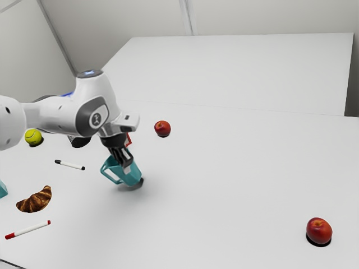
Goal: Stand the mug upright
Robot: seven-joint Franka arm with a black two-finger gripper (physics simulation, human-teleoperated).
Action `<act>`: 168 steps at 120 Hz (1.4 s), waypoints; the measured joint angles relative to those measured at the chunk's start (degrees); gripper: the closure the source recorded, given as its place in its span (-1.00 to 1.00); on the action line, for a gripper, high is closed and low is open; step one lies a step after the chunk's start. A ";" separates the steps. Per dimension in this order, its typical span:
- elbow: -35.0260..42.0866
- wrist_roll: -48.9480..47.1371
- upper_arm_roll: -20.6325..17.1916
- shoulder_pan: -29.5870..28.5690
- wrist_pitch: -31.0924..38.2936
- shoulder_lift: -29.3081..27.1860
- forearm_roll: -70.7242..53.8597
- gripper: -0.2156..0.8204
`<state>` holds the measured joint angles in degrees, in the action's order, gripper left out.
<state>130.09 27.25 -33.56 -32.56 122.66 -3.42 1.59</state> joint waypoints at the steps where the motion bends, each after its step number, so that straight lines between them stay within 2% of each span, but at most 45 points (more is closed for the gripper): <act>1: 0.00 -0.19 -0.02 0.03 0.01 0.04 -0.08 0.93; 39: 0.01 -5.92 -0.16 -0.22 0.18 2.02 -1.19 0.93; 59: 0.15 -7.71 -0.12 -0.33 0.09 2.40 -0.95 0.82; 68: 0.24 -8.31 -0.11 -0.33 0.04 2.39 -0.84 0.70; 98: 0.17 -9.84 -0.30 -0.08 -0.07 1.46 -0.73 0.11; 128: -1.03 -10.80 -1.73 0.41 -2.06 -3.69 -0.66 -0.19; 150: -8.24 -12.45 -1.53 -0.51 -6.10 -4.02 0.27 -0.41; 168: -18.87 -15.47 -1.50 -0.21 -12.85 -3.55 0.56 -0.50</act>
<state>111.22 11.78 -35.06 -32.77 109.82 -6.97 2.15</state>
